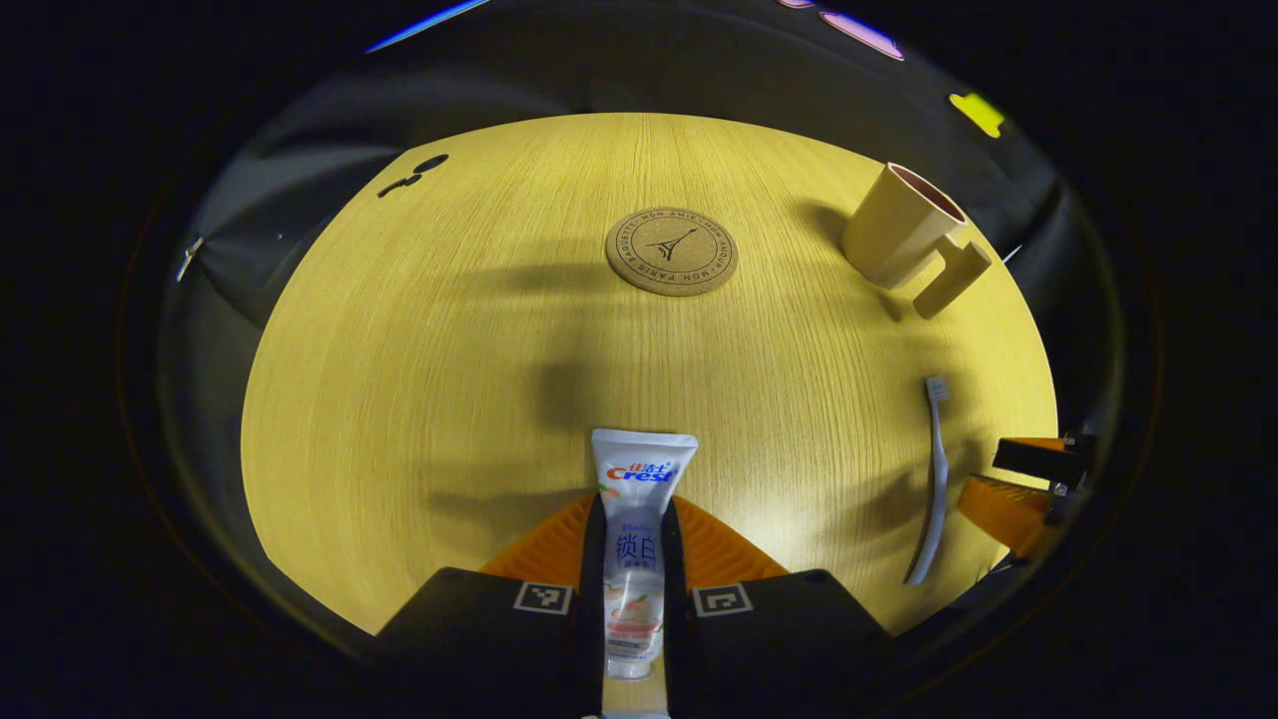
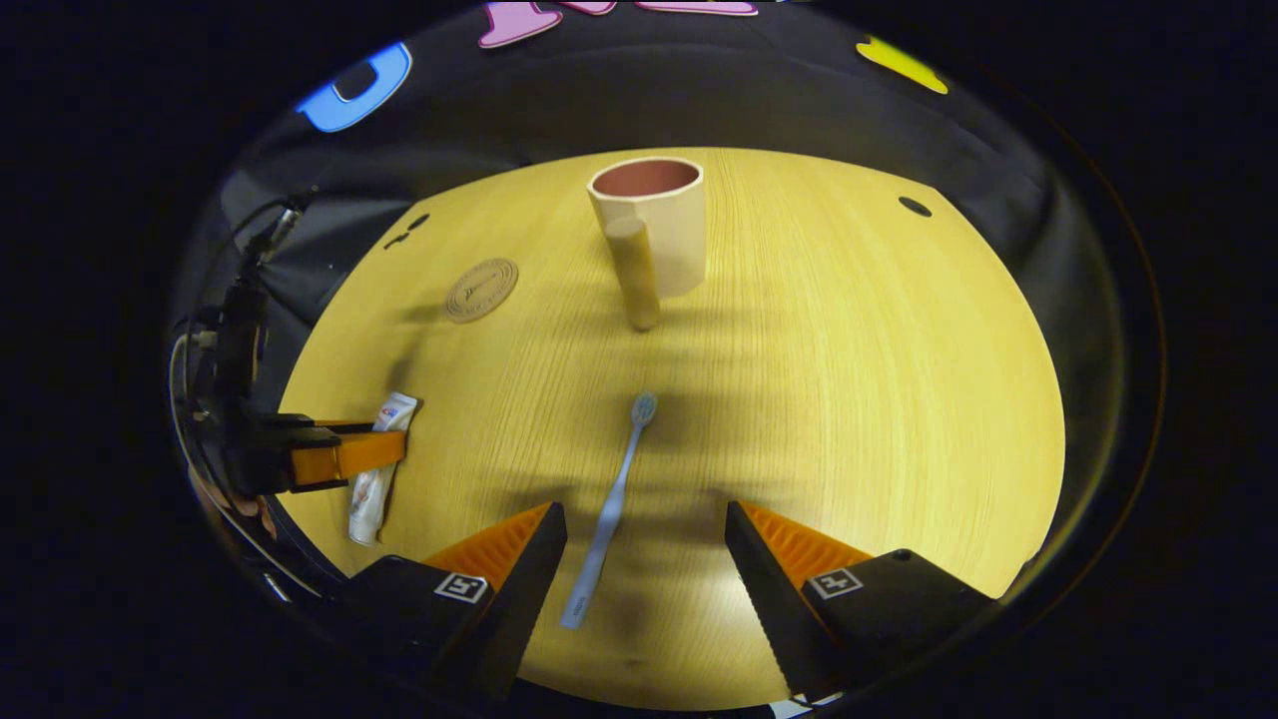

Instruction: Put the toothbrush and toothpaste on the desktop into the cup, then pick up the cup and place it on the coaster on the desktop.

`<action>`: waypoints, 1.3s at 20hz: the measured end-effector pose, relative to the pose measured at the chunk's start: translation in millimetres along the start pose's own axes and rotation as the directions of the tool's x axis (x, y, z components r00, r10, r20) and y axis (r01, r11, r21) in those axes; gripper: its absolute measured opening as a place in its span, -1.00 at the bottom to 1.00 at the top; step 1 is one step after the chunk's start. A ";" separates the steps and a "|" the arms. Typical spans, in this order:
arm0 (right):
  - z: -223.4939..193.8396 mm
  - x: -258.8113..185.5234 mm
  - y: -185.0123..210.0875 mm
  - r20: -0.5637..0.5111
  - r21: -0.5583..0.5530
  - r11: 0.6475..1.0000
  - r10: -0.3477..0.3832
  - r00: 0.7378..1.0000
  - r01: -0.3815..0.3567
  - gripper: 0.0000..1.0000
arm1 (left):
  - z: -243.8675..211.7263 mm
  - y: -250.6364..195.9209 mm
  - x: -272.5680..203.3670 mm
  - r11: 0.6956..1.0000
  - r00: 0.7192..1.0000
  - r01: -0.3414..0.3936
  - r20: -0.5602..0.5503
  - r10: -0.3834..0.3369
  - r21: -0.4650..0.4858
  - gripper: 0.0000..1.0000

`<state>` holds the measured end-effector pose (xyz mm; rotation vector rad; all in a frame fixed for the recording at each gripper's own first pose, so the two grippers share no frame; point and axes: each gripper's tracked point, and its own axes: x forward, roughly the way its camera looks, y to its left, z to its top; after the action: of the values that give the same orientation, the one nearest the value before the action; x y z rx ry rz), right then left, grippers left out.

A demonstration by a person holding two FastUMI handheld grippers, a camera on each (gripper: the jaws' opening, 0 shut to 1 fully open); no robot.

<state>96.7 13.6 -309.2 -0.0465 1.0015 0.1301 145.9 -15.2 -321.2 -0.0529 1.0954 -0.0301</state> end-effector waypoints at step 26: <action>-18.0 9.6 -6.8 -0.038 -0.042 0.999 0.014 0.999 -0.016 -0.88 | -2.9 -0.7 3.3 1.000 1.000 -0.009 0.030 0.008 0.027 -0.40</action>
<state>87.7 5.9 -327.1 -0.0800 1.0365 0.1647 144.9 -16.1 -325.4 -0.0243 1.0647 -0.0360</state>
